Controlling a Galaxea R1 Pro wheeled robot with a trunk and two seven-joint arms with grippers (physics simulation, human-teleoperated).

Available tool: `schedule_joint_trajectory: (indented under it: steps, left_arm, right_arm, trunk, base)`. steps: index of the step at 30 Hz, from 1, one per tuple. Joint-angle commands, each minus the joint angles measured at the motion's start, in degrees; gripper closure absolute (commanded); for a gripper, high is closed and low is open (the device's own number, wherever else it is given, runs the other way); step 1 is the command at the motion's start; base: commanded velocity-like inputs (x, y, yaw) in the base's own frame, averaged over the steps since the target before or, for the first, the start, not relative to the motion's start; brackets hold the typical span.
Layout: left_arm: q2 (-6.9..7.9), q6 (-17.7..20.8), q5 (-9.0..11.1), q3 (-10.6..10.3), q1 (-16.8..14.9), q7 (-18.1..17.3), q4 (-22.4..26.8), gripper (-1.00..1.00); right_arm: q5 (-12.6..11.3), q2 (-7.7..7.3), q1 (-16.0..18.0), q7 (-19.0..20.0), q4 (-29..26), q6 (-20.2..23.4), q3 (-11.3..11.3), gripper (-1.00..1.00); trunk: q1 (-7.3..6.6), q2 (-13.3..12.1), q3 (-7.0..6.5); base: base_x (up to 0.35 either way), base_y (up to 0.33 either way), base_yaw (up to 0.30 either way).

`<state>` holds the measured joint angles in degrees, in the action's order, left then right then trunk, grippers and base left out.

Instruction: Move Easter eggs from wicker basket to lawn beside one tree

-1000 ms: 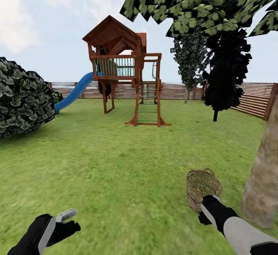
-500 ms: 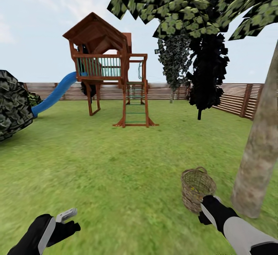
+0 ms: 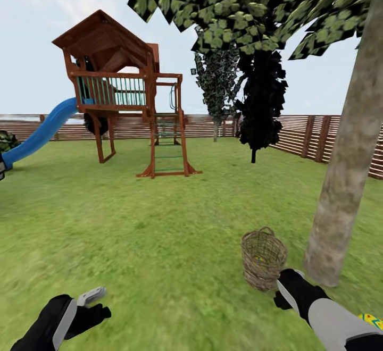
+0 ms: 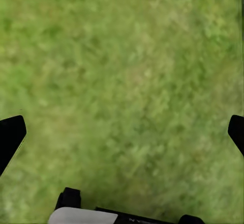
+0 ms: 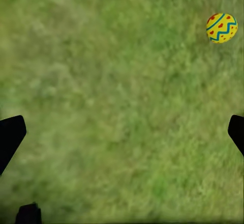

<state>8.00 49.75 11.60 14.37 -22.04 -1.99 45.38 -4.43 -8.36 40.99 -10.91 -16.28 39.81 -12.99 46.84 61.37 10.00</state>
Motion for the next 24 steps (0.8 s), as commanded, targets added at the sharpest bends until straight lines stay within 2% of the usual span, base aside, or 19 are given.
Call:
schedule_joint_trajectory:
  steps: [1, 24]
  left_arm:
    - [0.00, 0.3, 0.0, 0.1, 0.0, -0.2, 0.1, -1.00]
    - [0.00, 0.3, 0.0, 0.1, 0.0, -0.2, 0.1, -1.00]
  right_arm:
    - [-0.5, -0.07, 0.1, -0.3, -0.1, 0.3, -0.3, -1.00]
    - [-0.5, -0.26, 0.1, -0.3, -0.1, 0.2, -0.4, -1.00]
  trunk:
    - [0.03, 0.1, 0.06]
    - [0.03, 0.1, -0.60]
  base:
    - [0.234, 0.269, -0.291]
    - [0.250, 0.255, -0.291]
